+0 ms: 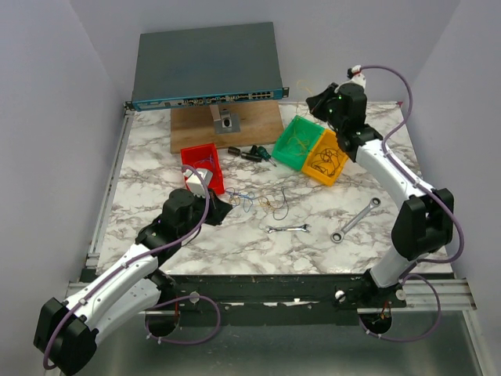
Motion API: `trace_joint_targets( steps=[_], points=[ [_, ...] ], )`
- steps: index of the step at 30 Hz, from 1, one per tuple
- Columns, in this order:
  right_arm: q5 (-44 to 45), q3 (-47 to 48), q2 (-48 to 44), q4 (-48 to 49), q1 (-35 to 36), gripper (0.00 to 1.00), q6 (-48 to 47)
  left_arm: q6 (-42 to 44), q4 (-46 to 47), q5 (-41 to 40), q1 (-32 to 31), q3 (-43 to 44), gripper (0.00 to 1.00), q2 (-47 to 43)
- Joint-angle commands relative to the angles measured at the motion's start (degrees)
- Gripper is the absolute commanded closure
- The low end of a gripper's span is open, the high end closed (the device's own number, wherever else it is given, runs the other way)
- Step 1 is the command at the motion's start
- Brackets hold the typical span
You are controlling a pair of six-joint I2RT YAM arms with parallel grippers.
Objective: Untangle the cables
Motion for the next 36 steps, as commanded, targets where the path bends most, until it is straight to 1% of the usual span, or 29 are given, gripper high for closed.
trace_joint_targets(
  steps=[1, 3, 4, 5, 7, 8, 15, 19, 24, 28, 30, 31, 33, 36],
  points=[
    [-2.96, -8.66, 0.2, 1.58, -0.06, 0.99, 4.22, 0.4, 1.47, 0.82, -0.3, 0.1, 1.0, -0.57],
    [-6.46, -11.28, -0.87, 3.04, 0.11, 0.99, 4.5, 0.49, 1.49, 0.98, -0.29, 0.03, 1.0, -0.4],
    [-6.83, -11.41, -1.45, 2.43, 0.57, 0.99, 3.79, 0.57, 1.47, 1.14, -0.3, 0.17, 1.0, -0.22],
    [-5.42, -10.92, -2.11, 1.1, 1.39, 0.99, 2.51, 0.57, 1.47, 1.12, -0.3, 0.29, 1.0, -0.07],
    [-0.59, -8.71, -3.54, -1.8, 3.62, 0.99, -0.4, 0.57, 1.52, 1.36, -0.3, 0.47, 1.0, 0.16],
    [-0.13, -7.59, -4.2, -2.6, 4.01, 0.99, -1.27, 0.5, 1.46, 1.37, -0.25, 0.51, 1.0, 0.29],
    [-4.05, -0.28, -7.99, -8.44, 4.42, 0.99, -2.55, -0.3, 3.17, 1.72, -0.29, 0.37, 1.0, 0.82],
    [-6.76, 1.61, -9.32, -9.62, 4.82, 0.99, -2.98, -0.4, 3.2, 1.72, -0.47, 0.21, 1.0, 0.86],
    [-7.39, 5.51, -9.71, -11.93, 5.4, 0.99, -3.97, -0.14, 2.49, 1.54, -0.56, 0.83, 1.0, 0.77],
    [-7.28, 2.64, -9.89, -11.38, 5.35, 0.99, -2.8, -0.39, 2.79, 1.37, -0.65, 0.75, 1.0, 0.7],
    [-5.37, -0.18, -9.62, -10.94, 5.32, 0.99, -1.57, -0.65, 3.08, 1.41, -0.64, 0.48, 1.0, 0.86],
    [-2.54, -1.94, -9.52, -10.63, 5.31, 0.99, -1.12, -0.74, 3.18, 1.52, -0.66, 0.53, 1.0, 0.94],
    [-0.05, -5.0, -8.91, -9.78, 5.3, 0.99, -0.32, -0.7, 3.01, 1.54, -0.74, 0.37, 1.0, 0.96],
    [1.8, -7.79, -7.04, -8.9, 5.22, 0.99, 0.32, -0.4, 2.59, 1.25, -0.83, 0.06, 1.0, 0.72]
  ],
)
